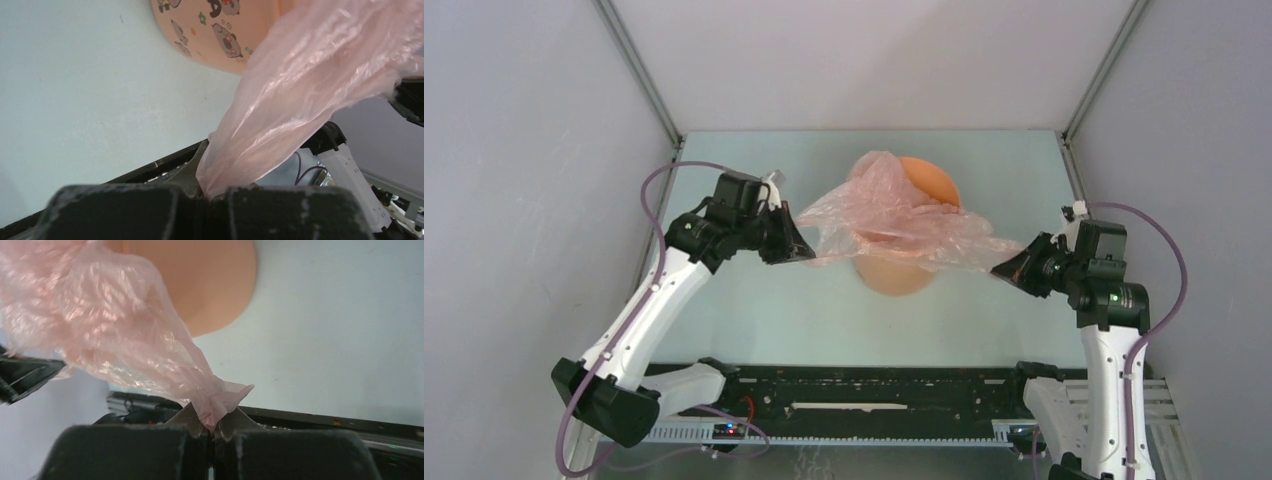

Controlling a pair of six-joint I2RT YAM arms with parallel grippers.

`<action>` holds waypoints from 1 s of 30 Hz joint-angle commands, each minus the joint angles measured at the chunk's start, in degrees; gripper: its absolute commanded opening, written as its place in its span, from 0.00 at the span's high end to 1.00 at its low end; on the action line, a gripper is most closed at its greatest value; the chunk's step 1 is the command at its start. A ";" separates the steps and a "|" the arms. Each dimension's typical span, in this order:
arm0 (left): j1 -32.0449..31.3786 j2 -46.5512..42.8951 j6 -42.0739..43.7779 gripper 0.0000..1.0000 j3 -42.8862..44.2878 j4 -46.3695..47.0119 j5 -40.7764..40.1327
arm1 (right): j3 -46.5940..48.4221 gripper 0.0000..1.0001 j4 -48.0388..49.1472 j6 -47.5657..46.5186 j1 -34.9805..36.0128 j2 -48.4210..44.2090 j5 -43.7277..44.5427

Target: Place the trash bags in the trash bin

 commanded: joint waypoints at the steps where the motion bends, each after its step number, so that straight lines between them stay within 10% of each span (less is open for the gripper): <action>1: 0.28 -0.20 3.80 1.00 -0.97 -3.18 -4.82 | 2.74 1.00 -4.84 -7.48 -0.36 1.04 11.16; 15: 2.26 17.46 6.82 1.00 10.82 5.14 -11.95 | -1.86 0.97 23.43 -6.37 4.00 20.40 11.23; 18: 2.46 20.83 8.27 1.00 13.10 3.13 -8.82 | 3.04 1.00 17.38 -8.14 3.84 25.88 11.87; 25: 1.82 14.31 6.79 0.88 7.46 4.77 -4.33 | 7.37 0.47 2.66 -11.27 3.99 15.05 7.88; 30: 1.81 14.16 5.05 0.75 8.93 5.69 -2.43 | 13.66 0.28 -3.41 -10.11 4.27 6.72 9.63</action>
